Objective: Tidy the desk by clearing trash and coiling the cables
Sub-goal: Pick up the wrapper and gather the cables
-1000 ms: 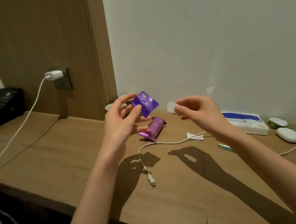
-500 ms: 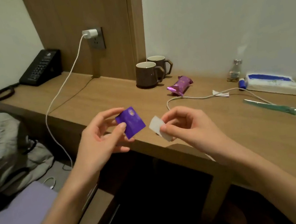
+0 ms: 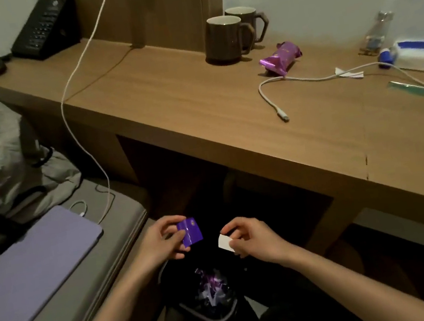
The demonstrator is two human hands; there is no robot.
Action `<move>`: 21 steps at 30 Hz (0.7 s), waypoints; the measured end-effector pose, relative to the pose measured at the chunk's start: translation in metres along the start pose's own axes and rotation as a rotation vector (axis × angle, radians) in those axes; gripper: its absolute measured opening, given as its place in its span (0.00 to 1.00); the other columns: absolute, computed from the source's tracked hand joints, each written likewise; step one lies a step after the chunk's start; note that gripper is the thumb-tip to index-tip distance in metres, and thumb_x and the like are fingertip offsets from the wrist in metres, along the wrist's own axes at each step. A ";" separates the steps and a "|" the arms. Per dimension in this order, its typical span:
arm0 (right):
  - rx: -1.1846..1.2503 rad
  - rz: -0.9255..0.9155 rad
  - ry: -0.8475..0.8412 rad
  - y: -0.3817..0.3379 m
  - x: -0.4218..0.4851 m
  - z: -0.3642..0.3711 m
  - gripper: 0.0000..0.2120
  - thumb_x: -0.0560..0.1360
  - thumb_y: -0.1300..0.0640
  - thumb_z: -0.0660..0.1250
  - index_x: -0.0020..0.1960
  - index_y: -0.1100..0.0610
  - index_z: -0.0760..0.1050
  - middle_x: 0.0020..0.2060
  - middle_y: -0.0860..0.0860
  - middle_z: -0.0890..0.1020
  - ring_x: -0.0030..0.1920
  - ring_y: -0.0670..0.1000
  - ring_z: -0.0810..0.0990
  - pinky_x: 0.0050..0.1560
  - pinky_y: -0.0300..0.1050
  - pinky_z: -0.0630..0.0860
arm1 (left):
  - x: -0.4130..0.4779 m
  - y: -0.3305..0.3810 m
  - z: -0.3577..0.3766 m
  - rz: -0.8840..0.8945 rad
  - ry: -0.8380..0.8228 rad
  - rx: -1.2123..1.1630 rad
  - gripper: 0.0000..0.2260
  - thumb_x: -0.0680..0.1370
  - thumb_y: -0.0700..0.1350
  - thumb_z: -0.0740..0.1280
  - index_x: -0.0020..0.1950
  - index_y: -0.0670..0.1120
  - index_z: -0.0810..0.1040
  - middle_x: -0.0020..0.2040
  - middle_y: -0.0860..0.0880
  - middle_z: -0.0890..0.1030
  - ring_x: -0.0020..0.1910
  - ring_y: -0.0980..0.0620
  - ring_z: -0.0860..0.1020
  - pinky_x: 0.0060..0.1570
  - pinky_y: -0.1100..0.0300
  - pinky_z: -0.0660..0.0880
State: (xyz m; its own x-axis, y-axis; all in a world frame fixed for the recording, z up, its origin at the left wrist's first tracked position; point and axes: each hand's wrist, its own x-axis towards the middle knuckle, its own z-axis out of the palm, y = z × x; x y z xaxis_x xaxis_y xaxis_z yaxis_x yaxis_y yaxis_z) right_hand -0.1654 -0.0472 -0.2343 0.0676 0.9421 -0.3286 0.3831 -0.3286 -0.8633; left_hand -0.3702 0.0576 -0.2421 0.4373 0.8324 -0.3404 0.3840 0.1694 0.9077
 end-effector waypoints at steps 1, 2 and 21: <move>-0.014 0.043 0.011 0.012 0.008 0.005 0.13 0.75 0.64 0.65 0.59 0.58 0.76 0.42 0.55 0.81 0.39 0.51 0.81 0.42 0.45 0.80 | 0.012 -0.015 0.005 -0.039 -0.008 0.035 0.11 0.78 0.35 0.63 0.59 0.44 0.74 0.42 0.44 0.79 0.27 0.55 0.81 0.25 0.64 0.77; -0.030 0.083 0.023 0.023 0.016 0.011 0.13 0.75 0.64 0.64 0.59 0.58 0.76 0.42 0.54 0.80 0.39 0.50 0.81 0.40 0.43 0.80 | 0.022 -0.029 0.010 -0.079 -0.023 0.074 0.11 0.78 0.35 0.63 0.59 0.43 0.73 0.41 0.44 0.78 0.26 0.55 0.80 0.25 0.63 0.77; -0.075 0.094 -0.013 0.049 0.016 0.006 0.18 0.77 0.58 0.65 0.67 0.50 0.71 0.58 0.49 0.79 0.55 0.45 0.80 0.57 0.39 0.77 | 0.036 -0.041 0.045 0.008 -0.212 0.585 0.20 0.79 0.49 0.62 0.71 0.53 0.65 0.62 0.53 0.76 0.53 0.56 0.79 0.52 0.61 0.76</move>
State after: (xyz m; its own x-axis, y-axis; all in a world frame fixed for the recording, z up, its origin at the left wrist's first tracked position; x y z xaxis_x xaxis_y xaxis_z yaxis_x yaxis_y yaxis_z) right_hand -0.1512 -0.0490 -0.2846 0.0947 0.9063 -0.4119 0.4436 -0.4088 -0.7976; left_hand -0.3338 0.0574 -0.3028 0.5708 0.6997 -0.4298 0.7360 -0.2038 0.6456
